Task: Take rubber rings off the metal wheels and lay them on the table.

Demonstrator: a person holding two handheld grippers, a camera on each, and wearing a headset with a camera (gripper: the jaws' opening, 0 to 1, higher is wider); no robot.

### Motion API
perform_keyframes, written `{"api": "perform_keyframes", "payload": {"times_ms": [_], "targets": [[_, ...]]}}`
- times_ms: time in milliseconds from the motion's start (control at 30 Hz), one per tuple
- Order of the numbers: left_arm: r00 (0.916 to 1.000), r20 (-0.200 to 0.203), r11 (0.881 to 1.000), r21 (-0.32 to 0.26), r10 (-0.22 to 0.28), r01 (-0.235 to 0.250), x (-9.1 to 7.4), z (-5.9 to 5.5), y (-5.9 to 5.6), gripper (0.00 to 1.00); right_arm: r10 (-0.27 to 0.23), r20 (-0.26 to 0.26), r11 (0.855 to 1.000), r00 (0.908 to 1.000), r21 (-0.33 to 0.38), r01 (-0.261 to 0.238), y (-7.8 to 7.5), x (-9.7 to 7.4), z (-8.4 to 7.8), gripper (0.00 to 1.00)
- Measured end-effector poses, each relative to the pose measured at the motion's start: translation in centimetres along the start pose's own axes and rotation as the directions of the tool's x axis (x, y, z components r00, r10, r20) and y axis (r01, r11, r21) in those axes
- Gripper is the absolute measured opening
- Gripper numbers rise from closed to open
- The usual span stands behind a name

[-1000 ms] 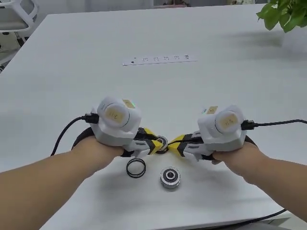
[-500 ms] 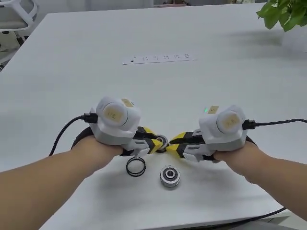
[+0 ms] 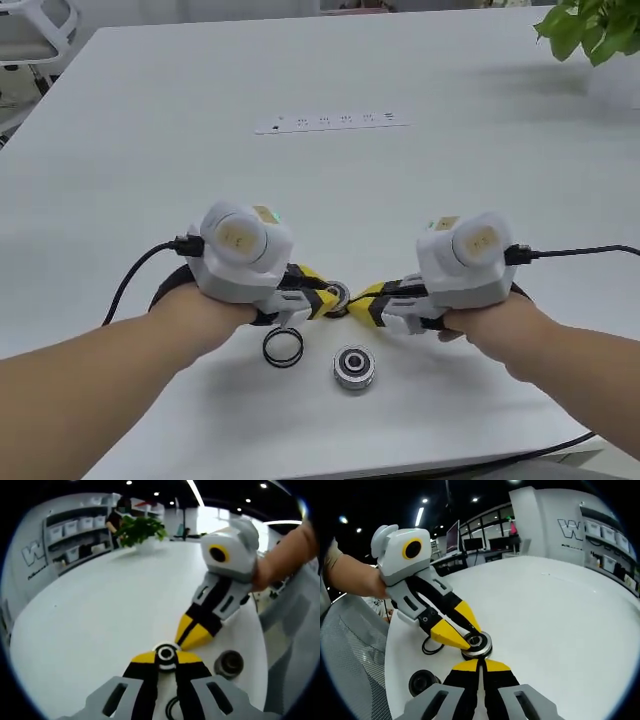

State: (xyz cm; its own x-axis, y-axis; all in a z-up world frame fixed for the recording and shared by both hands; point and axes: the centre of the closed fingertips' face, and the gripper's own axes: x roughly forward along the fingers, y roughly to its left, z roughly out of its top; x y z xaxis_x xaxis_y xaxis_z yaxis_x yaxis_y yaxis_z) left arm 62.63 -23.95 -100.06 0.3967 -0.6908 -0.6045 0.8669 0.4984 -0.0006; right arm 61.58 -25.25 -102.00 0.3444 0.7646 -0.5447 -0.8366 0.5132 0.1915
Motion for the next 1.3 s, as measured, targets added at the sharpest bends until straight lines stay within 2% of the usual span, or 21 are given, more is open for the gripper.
{"api": "perform_keyframes", "payload": {"times_ms": [100,200,367,667,967,1233,1300], "targets": [[1.0000,0.000,1.000,0.001,0.001,-0.001,0.01,0.00,0.01,0.12,0.009,0.010,0.999,0.9999,0.048,-0.009,0.02,-0.11,0.09,0.00],[1.0000,0.001,1.000,0.004,0.001,-0.001,0.01,-0.01,0.01,0.12,0.013,0.029,0.991,0.9995,0.136,-0.017,-0.08,-0.30,0.16,0.00],[1.0000,0.002,1.000,0.007,0.000,0.000,0.06,-0.01,0.04,0.12,0.019,0.041,0.979,0.9990,0.201,-0.026,-0.20,-0.51,0.30,0.00],[1.0000,0.001,1.000,0.006,-0.002,0.002,0.11,-0.05,-0.01,0.12,0.021,0.041,0.973,0.9989,0.230,-0.030,-0.01,-0.65,0.36,0.00],[1.0000,0.002,1.000,0.007,-0.001,0.001,0.11,-0.06,-0.04,0.12,0.020,0.047,0.960,0.9987,0.278,-0.033,0.01,-0.81,0.43,0.00],[1.0000,0.006,1.000,0.002,-0.001,0.001,0.11,-0.01,-0.13,0.12,0.018,0.050,0.957,0.9986,0.289,-0.032,0.07,-0.93,0.44,0.00],[1.0000,0.006,1.000,0.000,0.000,0.000,0.11,-0.02,-0.14,0.12,0.013,0.056,0.948,0.9983,0.318,-0.030,0.02,-0.90,0.43,0.00]]}}
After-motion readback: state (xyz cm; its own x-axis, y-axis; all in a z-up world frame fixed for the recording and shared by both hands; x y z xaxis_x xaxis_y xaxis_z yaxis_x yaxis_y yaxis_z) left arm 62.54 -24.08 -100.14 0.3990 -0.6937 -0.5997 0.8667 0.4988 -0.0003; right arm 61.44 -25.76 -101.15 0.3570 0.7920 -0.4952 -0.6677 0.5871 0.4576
